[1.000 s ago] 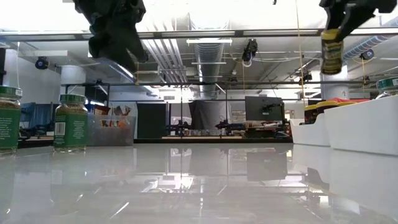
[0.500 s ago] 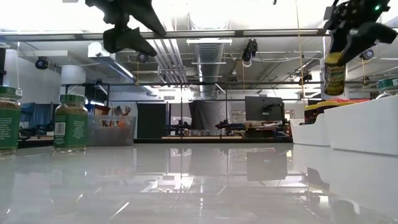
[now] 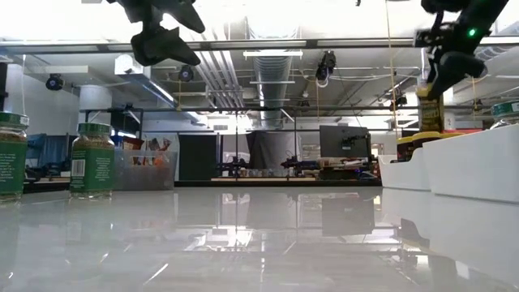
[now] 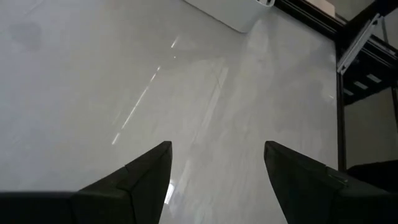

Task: Sort spices by type
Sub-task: Put the yellow seasoning bottle into the top white bin

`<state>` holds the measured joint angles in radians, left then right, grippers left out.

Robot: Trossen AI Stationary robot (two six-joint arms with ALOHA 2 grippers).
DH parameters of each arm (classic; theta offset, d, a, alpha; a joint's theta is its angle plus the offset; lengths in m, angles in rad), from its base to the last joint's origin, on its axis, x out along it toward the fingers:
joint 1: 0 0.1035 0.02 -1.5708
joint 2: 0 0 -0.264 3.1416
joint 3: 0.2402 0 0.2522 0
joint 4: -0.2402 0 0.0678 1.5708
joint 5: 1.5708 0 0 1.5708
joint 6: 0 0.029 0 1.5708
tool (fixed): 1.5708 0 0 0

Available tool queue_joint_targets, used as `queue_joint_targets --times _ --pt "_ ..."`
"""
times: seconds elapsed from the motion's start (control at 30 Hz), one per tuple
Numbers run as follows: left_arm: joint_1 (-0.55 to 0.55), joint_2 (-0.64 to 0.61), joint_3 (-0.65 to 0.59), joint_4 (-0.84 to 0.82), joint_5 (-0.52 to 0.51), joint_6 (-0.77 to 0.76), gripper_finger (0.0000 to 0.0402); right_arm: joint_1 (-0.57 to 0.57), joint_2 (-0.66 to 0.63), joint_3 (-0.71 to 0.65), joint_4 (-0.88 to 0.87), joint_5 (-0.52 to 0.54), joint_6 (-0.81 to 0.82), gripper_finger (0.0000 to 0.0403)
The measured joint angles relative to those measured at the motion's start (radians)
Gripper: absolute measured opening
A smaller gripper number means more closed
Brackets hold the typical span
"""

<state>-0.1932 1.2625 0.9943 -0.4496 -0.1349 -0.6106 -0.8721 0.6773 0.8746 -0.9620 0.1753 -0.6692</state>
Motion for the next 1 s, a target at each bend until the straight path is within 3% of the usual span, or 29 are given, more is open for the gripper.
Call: queue_joint_targets --times 0.27,0.8,1.0 --pt "0.0 -0.001 0.0 -0.014 0.053 0.023 0.0239 -0.123 -0.002 -0.051 0.116 -0.015 0.181 0.0224" --pt "0.0 -0.001 0.0 -0.021 0.069 0.084 0.0239 -0.114 -0.002 -0.052 0.127 -0.045 0.209 0.0224" --pt "0.0 -0.002 0.0 -0.022 0.069 0.084 0.0239 -0.108 0.027 -0.055 0.134 -0.071 0.342 0.0224"
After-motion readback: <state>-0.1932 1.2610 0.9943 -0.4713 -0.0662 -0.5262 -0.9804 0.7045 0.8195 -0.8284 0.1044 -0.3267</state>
